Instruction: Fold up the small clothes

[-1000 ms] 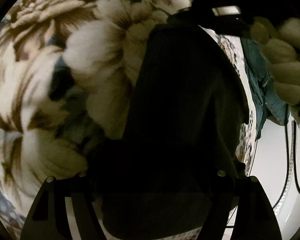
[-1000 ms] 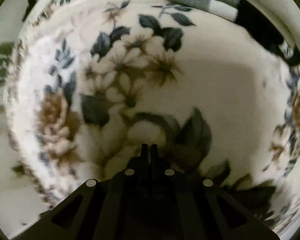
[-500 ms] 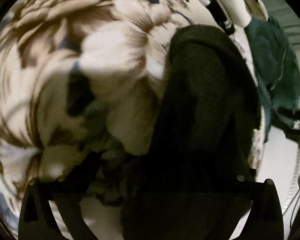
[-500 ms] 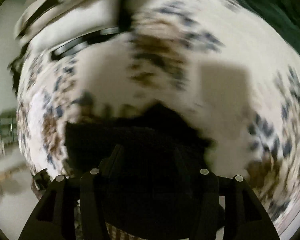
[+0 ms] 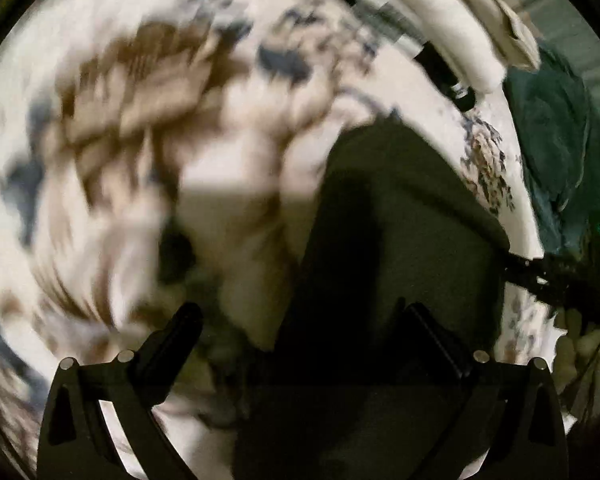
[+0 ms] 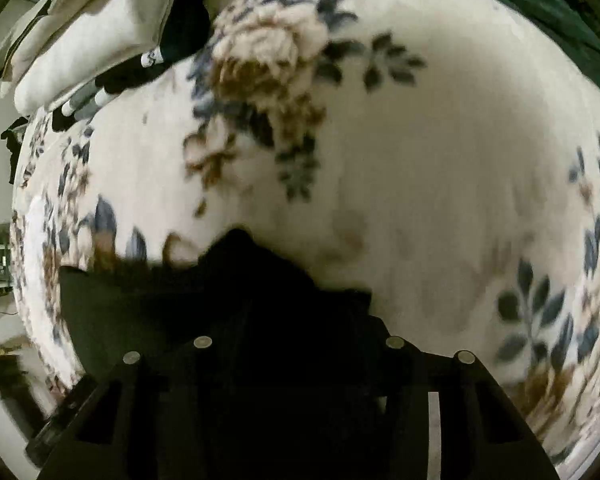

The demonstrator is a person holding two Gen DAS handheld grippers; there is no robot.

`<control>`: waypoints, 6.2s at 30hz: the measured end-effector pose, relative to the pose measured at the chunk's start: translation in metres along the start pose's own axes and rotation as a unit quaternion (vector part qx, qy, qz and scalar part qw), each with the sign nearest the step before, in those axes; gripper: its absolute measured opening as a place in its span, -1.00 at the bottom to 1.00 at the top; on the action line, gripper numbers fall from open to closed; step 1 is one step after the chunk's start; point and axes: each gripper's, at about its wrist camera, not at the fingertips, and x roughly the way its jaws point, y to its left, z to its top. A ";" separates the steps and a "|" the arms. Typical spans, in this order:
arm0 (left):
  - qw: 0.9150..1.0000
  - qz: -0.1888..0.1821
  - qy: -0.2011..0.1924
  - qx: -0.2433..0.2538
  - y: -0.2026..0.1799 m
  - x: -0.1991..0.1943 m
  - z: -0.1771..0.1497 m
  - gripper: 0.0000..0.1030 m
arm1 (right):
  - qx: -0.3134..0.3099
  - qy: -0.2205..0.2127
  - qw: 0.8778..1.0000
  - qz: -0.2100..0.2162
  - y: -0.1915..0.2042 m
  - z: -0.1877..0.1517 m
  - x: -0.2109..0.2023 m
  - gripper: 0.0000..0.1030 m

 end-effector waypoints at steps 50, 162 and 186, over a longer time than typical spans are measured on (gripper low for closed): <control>0.975 0.136 -0.051 0.166 -0.095 0.037 0.068 0.99 | -0.169 -0.141 0.952 -0.213 0.052 -0.053 0.008 -0.11; 0.992 -0.007 0.079 0.102 -0.057 0.001 -0.029 0.58 | 0.202 0.122 0.968 0.079 -0.091 -0.139 -0.037 0.13; 0.994 0.063 0.060 0.066 -0.029 -0.020 -0.038 0.58 | 0.165 0.039 0.983 0.064 -0.093 -0.156 -0.050 0.11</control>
